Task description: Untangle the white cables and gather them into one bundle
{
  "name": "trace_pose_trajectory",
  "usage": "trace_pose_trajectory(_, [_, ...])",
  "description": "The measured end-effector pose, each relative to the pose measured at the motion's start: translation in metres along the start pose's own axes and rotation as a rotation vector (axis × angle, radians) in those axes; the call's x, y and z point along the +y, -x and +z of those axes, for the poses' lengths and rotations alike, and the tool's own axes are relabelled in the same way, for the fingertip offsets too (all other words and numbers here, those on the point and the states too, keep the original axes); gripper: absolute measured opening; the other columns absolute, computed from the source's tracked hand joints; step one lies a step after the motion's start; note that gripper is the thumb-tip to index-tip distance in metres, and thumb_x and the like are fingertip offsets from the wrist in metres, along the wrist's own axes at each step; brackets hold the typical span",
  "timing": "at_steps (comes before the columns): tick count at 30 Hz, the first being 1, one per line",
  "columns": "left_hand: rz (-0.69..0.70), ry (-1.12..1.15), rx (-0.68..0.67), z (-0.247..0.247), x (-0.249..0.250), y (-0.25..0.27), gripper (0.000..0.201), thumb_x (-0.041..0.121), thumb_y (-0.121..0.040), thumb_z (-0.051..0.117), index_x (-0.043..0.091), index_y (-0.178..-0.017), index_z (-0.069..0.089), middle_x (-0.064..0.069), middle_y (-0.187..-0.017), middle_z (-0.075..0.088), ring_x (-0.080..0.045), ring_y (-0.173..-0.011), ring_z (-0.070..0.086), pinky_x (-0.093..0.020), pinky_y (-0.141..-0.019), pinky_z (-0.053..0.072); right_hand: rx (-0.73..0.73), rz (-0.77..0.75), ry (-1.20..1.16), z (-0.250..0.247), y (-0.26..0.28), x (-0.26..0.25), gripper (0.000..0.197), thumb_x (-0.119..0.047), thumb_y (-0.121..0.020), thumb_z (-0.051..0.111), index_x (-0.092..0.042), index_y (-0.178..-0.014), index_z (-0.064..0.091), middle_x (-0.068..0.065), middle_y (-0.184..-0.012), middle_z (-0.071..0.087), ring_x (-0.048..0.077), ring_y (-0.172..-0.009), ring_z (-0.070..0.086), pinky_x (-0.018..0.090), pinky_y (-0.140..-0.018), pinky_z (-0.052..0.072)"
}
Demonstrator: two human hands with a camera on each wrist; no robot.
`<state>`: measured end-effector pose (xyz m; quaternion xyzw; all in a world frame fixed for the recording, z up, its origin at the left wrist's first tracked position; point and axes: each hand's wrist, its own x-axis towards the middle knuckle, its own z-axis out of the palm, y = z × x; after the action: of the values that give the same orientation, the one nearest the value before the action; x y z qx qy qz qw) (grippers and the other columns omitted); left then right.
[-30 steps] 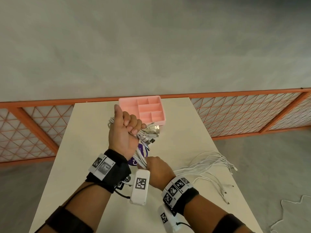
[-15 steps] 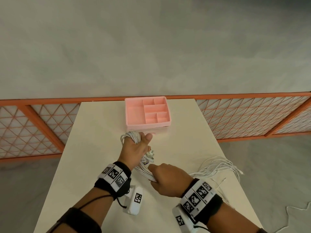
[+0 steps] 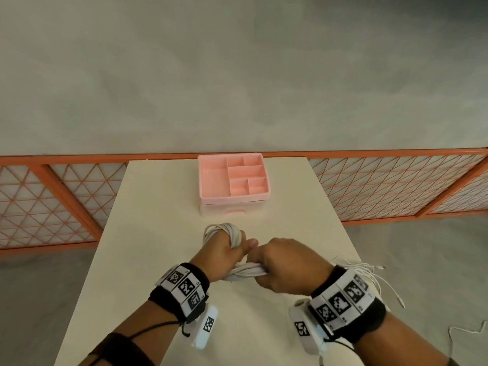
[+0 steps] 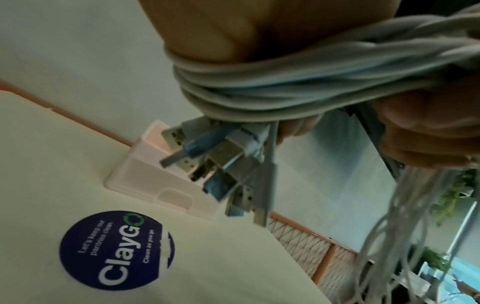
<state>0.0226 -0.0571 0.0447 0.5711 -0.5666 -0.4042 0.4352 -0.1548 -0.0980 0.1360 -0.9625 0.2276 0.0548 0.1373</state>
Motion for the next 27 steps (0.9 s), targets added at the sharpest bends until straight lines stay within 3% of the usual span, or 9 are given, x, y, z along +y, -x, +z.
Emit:
trace_pose_trajectory(4, [-0.098,0.08,-0.078,-0.001,0.019,0.001,0.059,0.074,-0.081,0.044,0.021,-0.07,0.067,-0.007,-0.066,0.066,-0.018,-0.062,0.064,-0.037,-0.062,0.052,0.005,-0.018,-0.047,-0.033,-0.003,0.008,0.021,-0.026,-0.081,0.062,-0.032,-0.1,0.068,-0.006,-0.082,0.07,0.014,-0.066,0.055,0.03,-0.062,0.046])
trace_pose_trajectory(7, [-0.096,0.161,-0.135,-0.003,0.036,0.003,0.062,0.081,-0.078,0.046,0.024,-0.075,0.07,-0.01,-0.072,0.068,-0.021,-0.059,0.063,-0.036,-0.055,0.052,0.038,0.021,-0.109,-0.052,-0.007,0.017,0.007,-0.027,-0.081,0.068,-0.029,-0.088,0.068,-0.012,-0.072,0.065,0.009,-0.062,0.055,0.032,-0.062,0.049])
trace_pose_trajectory(10, [-0.057,0.215,-0.236,-0.003,0.046,0.002,0.072,0.088,-0.074,0.049,0.018,-0.075,0.067,-0.01,-0.078,0.07,-0.031,-0.068,0.061,-0.047,-0.068,0.053,0.018,0.038,-0.154,-0.065,-0.011,0.022,0.007,-0.029,-0.081,0.073,-0.024,-0.084,0.069,-0.011,-0.068,0.064,0.008,-0.061,0.057,0.034,-0.06,0.051])
trace_pose_trajectory(14, [-0.11,0.364,-0.339,0.002,0.051,0.006,0.067,0.07,-0.071,0.072,0.005,-0.079,0.058,-0.01,-0.055,0.054,-0.021,-0.05,0.052,-0.029,-0.057,0.047,-0.015,0.057,-0.406,-0.076,-0.021,0.034,0.023,-0.027,-0.07,0.088,-0.018,-0.08,0.068,-0.003,-0.07,0.068,0.005,-0.059,0.058,0.027,-0.059,0.049])
trace_pose_trajectory(17, [-0.141,0.633,-0.34,0.01,0.057,0.01,0.028,0.03,-0.082,0.075,0.015,-0.078,0.052,-0.003,-0.045,0.033,-0.017,-0.04,0.036,-0.027,-0.05,0.036,0.001,0.064,-0.649,-0.072,-0.03,0.048,0.032,-0.02,-0.061,0.093,-0.009,-0.079,0.069,0.01,-0.074,0.069,0.014,-0.062,0.059,0.03,-0.062,0.048])
trace_pose_trajectory(20, [-0.17,0.838,-0.355,0.01,0.066,0.009,0.034,0.014,-0.083,0.065,0.01,-0.071,0.033,0.0,-0.04,0.03,-0.014,-0.035,0.034,-0.025,-0.047,0.033,0.031,0.072,-0.931,-0.058,-0.039,0.055,0.033,-0.012,-0.062,0.091,-0.006,-0.088,0.073,0.014,-0.075,0.067,0.021,-0.065,0.055,0.032,-0.062,0.044])
trace_pose_trajectory(22, [-0.155,0.942,-0.395,0.008,0.072,0.008,0.035,0.013,-0.083,0.061,0.013,-0.065,0.031,0.001,-0.038,0.03,-0.014,-0.036,0.034,-0.025,-0.048,0.034,0.034,0.063,-1.116,-0.045,-0.043,0.054,0.049,-0.027,-0.062,0.09,-0.008,-0.104,0.073,0.011,-0.084,0.07,0.021,-0.064,0.052,0.024,-0.052,0.042])
trace_pose_trajectory(24, [-0.119,1.014,-0.432,0.006,0.077,0.007,0.035,0.013,-0.084,0.057,0.014,-0.059,0.032,0.002,-0.039,0.03,-0.013,-0.038,0.034,-0.026,-0.05,0.036,-0.021,0.036,-1.258,-0.031,-0.047,0.052,0.069,-0.047,-0.067,0.085,-0.01,-0.122,0.068,0.032,-0.107,0.065,0.034,-0.073,0.049,0.022,-0.05,0.043])
trace_pose_trajectory(27, [-0.057,1.08,-0.479,0.002,0.081,0.005,0.037,0.014,-0.085,0.058,0.014,-0.058,0.032,0.0,-0.04,0.027,-0.015,-0.039,0.029,-0.026,-0.052,0.04,-0.1,-0.01,-1.316,-0.018,-0.052,0.049,0.074,-0.054,-0.08,0.073,0.0,-0.128,0.06,0.049,-0.123,0.048,0.072,-0.09,0.041,0.053,-0.076,0.045])
